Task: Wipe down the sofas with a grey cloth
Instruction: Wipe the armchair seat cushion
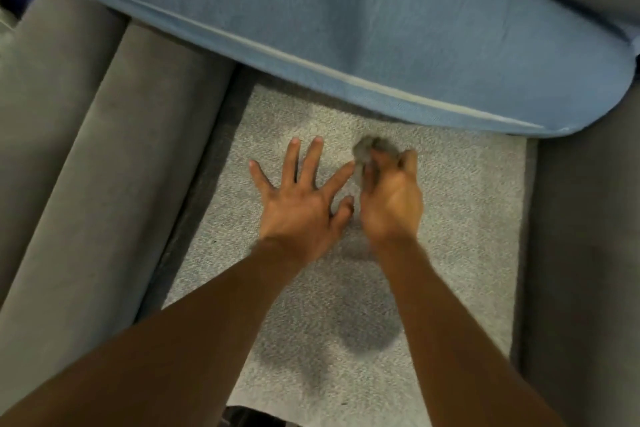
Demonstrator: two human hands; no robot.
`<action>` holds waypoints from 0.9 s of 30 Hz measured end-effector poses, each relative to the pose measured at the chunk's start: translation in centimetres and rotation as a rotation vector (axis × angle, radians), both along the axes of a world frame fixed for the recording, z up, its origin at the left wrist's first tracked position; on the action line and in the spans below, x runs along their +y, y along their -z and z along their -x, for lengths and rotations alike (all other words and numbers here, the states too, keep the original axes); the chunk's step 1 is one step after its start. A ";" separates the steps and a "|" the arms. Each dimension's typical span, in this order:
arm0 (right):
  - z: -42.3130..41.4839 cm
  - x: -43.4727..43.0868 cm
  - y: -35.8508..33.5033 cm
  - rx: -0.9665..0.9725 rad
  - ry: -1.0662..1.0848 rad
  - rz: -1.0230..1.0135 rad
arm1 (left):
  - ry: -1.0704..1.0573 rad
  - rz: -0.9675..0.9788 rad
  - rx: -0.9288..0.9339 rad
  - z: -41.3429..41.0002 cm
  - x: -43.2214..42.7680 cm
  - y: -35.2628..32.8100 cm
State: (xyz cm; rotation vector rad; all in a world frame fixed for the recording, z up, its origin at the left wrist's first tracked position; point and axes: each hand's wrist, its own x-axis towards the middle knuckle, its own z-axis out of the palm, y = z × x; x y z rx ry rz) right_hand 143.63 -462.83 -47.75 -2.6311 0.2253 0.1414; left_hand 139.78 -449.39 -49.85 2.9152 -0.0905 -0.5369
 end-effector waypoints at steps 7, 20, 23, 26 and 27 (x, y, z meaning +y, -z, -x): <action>2.0 -3.0 -2.6 0.146 -0.242 0.060 | 0.007 0.042 0.003 0.1 0.4 -0.2; 14.6 -2.1 -2.7 0.142 -0.249 0.061 | 0.020 0.082 -0.044 2.4 0.8 -0.2; 16.0 -2.2 -2.7 0.106 -0.219 0.017 | 0.014 0.087 -0.036 3.5 0.9 -0.5; 21.4 -2.2 -3.2 0.118 -0.243 -0.076 | 0.015 0.076 -0.023 3.5 0.9 -0.5; 22.7 -2.3 -3.3 0.111 -0.265 -0.072 | 0.013 0.073 -0.023 3.5 0.8 -0.5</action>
